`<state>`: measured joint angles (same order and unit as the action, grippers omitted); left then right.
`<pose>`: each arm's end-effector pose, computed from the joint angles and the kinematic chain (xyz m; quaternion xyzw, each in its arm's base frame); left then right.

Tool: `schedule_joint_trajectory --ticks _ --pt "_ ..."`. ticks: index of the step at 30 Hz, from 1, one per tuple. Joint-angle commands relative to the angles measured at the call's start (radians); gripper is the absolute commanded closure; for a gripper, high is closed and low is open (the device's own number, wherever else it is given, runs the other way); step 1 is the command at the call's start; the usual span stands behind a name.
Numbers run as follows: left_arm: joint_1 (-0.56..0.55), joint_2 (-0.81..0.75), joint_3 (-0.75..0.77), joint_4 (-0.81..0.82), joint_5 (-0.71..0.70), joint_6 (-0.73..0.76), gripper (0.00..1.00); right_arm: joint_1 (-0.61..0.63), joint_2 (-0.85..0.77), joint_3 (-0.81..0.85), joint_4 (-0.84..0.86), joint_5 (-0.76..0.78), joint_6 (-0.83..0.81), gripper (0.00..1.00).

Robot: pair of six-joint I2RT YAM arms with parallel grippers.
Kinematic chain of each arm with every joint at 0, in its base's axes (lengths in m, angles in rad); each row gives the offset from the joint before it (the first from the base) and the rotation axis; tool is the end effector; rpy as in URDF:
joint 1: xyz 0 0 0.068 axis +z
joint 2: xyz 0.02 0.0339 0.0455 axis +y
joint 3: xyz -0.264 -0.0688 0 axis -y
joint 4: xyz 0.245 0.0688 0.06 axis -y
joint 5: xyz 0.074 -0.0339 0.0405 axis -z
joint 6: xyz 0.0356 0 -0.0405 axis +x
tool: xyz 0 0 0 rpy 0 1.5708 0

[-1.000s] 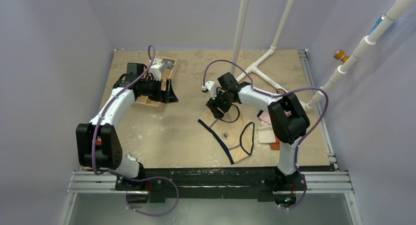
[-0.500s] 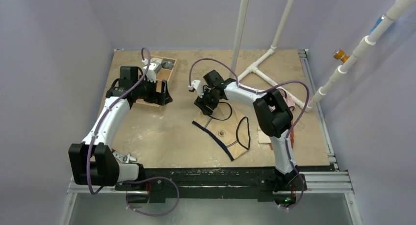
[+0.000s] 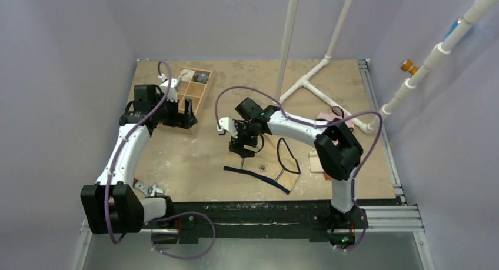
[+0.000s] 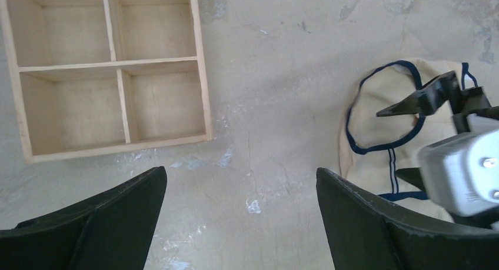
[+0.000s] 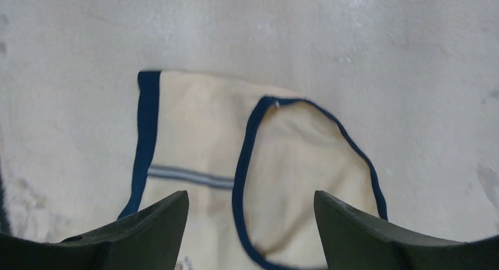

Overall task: Roll the underwear
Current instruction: Flatten out the underwear at the center of the board.

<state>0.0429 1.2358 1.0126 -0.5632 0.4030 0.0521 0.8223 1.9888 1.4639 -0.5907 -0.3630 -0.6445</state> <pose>0.2612 -0.0028 0.2915 0.0807 0.9050 -0.1670 0.3828 0.2741 0.3137 0.1876 -0.6717 0.6846 0.1949 0.2054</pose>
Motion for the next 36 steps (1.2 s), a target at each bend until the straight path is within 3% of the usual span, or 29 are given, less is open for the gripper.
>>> schedule_joint_trajectory --ticks 1,6,15,24,29,36 --pt "0.003 0.008 -0.010 0.033 0.172 0.051 0.02 -0.029 -0.202 -0.114 0.022 -0.008 -0.016 0.22" --pt "-0.057 0.087 0.034 -0.010 0.371 0.110 0.09 -0.103 -0.329 -0.244 0.015 -0.035 0.015 0.23" --pt "-0.355 0.264 0.166 -0.187 0.360 0.389 0.26 -0.323 -0.494 -0.451 -0.079 -0.121 -0.017 0.27" --pt "-0.595 0.442 0.266 -0.278 0.132 0.612 0.43 -0.461 -0.553 -0.560 -0.169 -0.143 -0.109 0.29" --pt "-0.650 0.567 0.328 -0.321 0.013 0.651 0.53 -0.517 -0.555 -0.587 -0.196 -0.158 -0.155 0.30" --pt "-0.666 0.652 0.353 -0.305 -0.086 0.654 0.58 -0.533 -0.541 -0.597 -0.236 -0.214 -0.201 0.30"
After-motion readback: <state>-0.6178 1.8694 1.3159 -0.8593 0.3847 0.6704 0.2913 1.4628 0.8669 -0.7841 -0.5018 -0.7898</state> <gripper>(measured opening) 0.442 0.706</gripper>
